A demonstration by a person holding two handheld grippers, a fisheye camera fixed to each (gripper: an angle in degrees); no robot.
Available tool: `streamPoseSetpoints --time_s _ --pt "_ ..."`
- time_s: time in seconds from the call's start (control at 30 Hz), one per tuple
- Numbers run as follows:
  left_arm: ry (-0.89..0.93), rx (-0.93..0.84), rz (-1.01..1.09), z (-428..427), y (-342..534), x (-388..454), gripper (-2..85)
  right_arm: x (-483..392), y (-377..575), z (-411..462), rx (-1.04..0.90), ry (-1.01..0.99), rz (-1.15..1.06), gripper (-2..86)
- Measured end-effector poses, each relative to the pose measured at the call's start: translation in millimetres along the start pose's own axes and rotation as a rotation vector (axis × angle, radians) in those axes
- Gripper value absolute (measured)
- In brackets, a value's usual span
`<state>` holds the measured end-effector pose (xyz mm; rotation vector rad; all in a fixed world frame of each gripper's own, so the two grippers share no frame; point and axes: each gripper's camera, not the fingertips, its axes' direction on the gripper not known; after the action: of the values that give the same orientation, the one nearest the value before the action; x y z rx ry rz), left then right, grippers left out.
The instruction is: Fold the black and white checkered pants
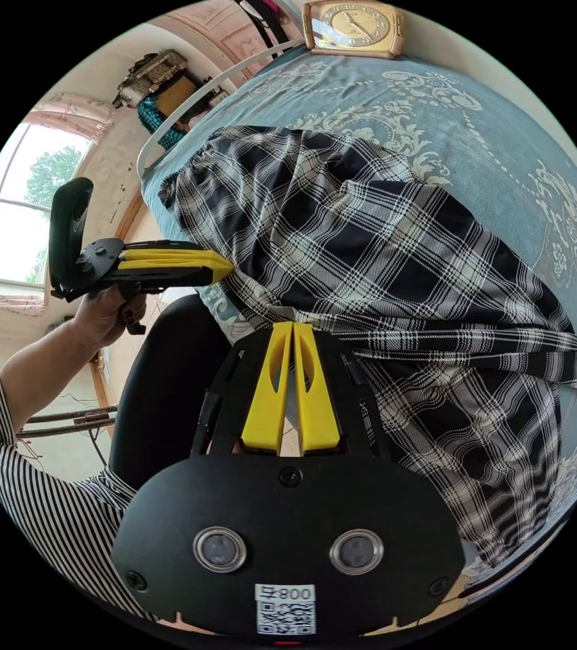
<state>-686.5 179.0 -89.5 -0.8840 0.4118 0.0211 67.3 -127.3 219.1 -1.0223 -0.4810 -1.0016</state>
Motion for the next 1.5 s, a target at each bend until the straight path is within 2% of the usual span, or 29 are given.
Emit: streamPoseSetpoints --time_s 0.33,0.5,0.73,0.97,1.23,1.5 --pt "0.039 -0.071 -0.037 9.4 -29.3 19.7 0.2 36.4 11.7 7.7 0.006 -0.007 -0.011 0.1" --pt "0.059 0.008 -0.036 0.0 -37.6 43.8 0.4 63.0 31.9 -2.9 0.069 -0.034 0.008 0.2" --pt "0.127 0.079 0.006 -5.8 -51.6 82.0 2.3 129.2 75.5 -21.2 0.173 -0.102 0.127 0.6" --pt "0.113 0.015 0.114 13.9 -89.2 133.4 5.9 209.1 111.4 -51.1 0.306 -0.135 0.286 2.4" --pt "0.031 -0.062 0.255 36.0 -130.4 190.7 6.6 288.1 111.7 -87.4 0.379 -0.054 0.404 4.8" --pt "-0.045 -0.069 0.369 48.5 -151.9 247.1 6.3 342.1 73.5 -93.6 0.278 0.085 0.487 6.1"
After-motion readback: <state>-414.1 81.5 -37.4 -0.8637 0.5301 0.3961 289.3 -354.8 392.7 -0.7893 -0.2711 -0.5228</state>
